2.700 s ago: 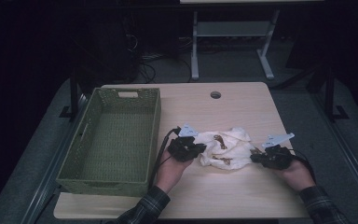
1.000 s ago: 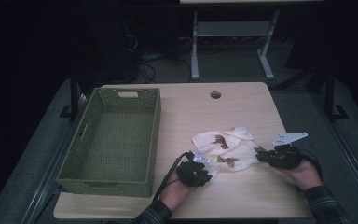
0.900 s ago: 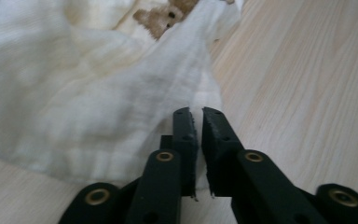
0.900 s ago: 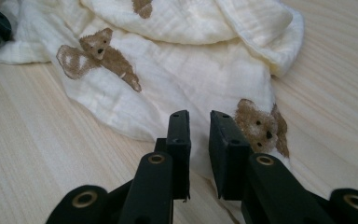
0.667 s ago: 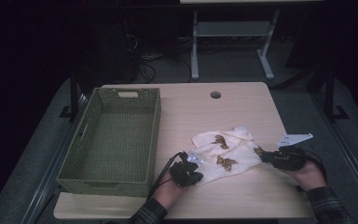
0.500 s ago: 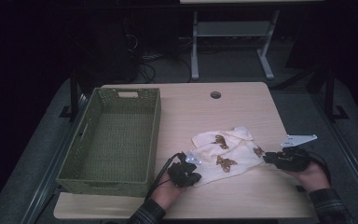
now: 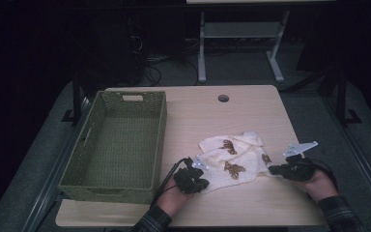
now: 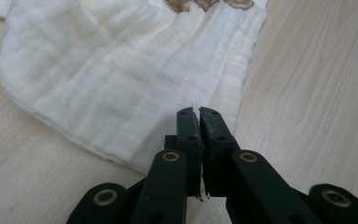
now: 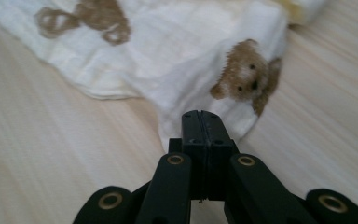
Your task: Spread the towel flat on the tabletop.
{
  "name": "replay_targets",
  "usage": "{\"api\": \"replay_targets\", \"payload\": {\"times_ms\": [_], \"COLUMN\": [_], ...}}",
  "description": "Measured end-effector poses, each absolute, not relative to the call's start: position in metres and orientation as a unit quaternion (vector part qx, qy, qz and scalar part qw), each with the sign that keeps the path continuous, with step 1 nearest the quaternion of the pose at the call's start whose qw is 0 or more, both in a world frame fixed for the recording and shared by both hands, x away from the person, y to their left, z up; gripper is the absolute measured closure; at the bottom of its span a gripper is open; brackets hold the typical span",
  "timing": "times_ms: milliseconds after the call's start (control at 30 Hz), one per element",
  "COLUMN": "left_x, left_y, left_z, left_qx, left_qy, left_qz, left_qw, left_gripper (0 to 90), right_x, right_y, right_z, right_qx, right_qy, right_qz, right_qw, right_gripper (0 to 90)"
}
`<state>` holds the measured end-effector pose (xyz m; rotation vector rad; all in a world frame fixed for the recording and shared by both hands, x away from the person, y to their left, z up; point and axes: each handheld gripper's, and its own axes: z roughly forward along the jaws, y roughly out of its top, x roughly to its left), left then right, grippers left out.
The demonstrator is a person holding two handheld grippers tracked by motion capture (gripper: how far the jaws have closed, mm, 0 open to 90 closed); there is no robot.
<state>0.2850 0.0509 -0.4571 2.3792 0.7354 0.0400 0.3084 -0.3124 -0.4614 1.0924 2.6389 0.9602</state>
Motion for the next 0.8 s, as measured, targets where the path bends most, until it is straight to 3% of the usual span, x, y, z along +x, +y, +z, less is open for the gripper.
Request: {"api": "replay_targets", "payload": {"times_ms": [367, 600, 800], "left_x": [0.285, 0.286, 0.285], "left_y": [0.051, 0.052, 0.051], "left_z": [-0.457, -0.457, -0.457], "left_qx": [0.906, 0.907, 0.905], "left_qy": [0.278, 0.276, 0.279], "left_qz": [0.012, 0.012, 0.01], "left_qw": [0.319, 0.319, 0.322], "left_gripper": [85.6, 84.9, 84.3], "right_x": [0.276, 0.281, 0.302], "right_y": [-0.265, -0.281, -0.299], "right_z": [-0.46, -0.442, -0.44], "right_qx": [0.272, 0.297, 0.335], "right_qy": [0.904, 0.88, 0.865], "right_qz": [0.33, 0.369, 0.363], "right_qw": [0.01, 0.046, 0.088], "right_gripper": [88.9, 76.2, 72.9]}}
